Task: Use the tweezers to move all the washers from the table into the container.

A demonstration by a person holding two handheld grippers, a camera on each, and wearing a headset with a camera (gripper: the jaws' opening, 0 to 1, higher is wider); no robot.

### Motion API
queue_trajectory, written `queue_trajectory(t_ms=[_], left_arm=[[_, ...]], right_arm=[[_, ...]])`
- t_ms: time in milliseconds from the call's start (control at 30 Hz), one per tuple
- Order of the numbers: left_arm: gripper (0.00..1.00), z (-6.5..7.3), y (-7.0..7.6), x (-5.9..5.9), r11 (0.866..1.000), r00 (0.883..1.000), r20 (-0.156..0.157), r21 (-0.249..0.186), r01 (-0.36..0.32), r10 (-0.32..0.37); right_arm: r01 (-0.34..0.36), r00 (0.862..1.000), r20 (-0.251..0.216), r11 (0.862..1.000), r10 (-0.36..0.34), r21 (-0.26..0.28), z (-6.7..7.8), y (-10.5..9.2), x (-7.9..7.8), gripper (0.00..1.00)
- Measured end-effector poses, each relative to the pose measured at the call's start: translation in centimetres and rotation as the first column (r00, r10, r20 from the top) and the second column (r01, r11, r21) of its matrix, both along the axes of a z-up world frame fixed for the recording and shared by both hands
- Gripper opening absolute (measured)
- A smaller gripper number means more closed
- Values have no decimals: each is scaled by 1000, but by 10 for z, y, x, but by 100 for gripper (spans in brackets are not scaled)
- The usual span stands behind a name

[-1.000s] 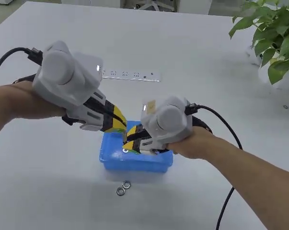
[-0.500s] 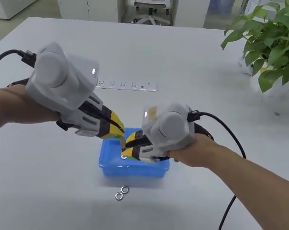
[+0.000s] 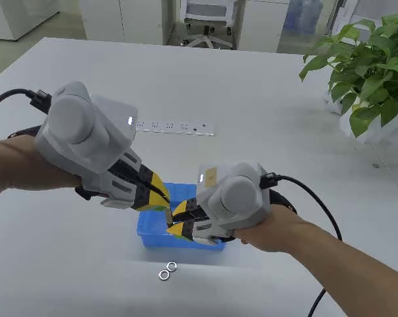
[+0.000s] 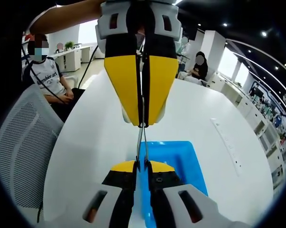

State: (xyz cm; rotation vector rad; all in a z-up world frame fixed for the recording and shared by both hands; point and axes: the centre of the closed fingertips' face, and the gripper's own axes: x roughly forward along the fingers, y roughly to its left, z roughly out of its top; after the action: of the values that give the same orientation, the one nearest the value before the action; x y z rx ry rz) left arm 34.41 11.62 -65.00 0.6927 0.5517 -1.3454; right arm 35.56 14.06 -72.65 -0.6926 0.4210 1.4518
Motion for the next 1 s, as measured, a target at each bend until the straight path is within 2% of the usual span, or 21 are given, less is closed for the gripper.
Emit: queue_trajectory(t_ms=[433, 1000], left_arm=[[4, -19, 2, -22, 1000, 1000, -20, 18, 3, -3], [5, -49, 4, -38, 999, 997, -72, 33, 7, -5]], right_arm=[[-15, 1000, -19, 1000, 15, -19, -19, -1, -24, 11], [-21, 997, -69, 999, 19, -32, -49, 1, -44, 11]])
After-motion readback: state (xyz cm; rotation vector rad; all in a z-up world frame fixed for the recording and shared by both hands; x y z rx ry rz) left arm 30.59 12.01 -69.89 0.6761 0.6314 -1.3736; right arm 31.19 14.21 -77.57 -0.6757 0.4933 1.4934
